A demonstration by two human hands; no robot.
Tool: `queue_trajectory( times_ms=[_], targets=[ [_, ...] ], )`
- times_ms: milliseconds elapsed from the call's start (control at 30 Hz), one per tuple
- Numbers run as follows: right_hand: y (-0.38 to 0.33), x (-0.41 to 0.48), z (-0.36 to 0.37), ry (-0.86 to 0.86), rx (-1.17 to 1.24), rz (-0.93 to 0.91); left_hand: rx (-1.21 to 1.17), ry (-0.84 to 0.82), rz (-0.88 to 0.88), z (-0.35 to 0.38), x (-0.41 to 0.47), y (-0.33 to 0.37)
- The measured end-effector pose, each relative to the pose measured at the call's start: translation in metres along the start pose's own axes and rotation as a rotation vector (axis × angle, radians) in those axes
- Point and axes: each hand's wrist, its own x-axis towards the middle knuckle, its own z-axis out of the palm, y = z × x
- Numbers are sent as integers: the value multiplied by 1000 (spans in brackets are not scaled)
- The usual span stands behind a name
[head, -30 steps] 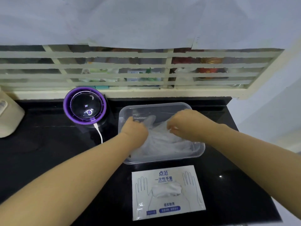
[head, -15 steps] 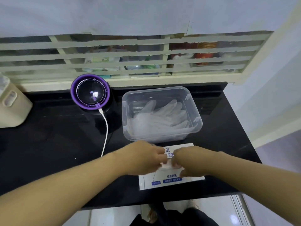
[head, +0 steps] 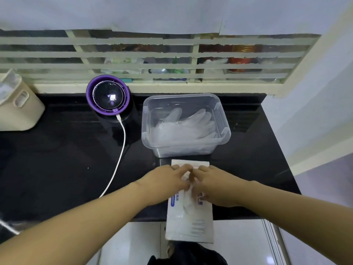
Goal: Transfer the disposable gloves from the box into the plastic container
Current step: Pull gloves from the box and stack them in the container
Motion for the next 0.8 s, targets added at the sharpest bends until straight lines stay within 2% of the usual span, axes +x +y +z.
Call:
queue_trajectory(
  times_ms=[133,233,400,567,800],
  targets=[
    [3,5,9,96,-83,-4,-16,49,-135,-1,3,1],
    [2,11,9,104,-150,100,-106,77,-250,4,-3,5],
    [-5,26,14,61,51,346,-180,-19,-344,12,-19,9],
    [-5,38,12,-13,-46,338,-124,-130,-350,23,-22,3],
    [-3,35,6,173,-189,129,-92,-78,-313,25,-18,-5]
  ],
)
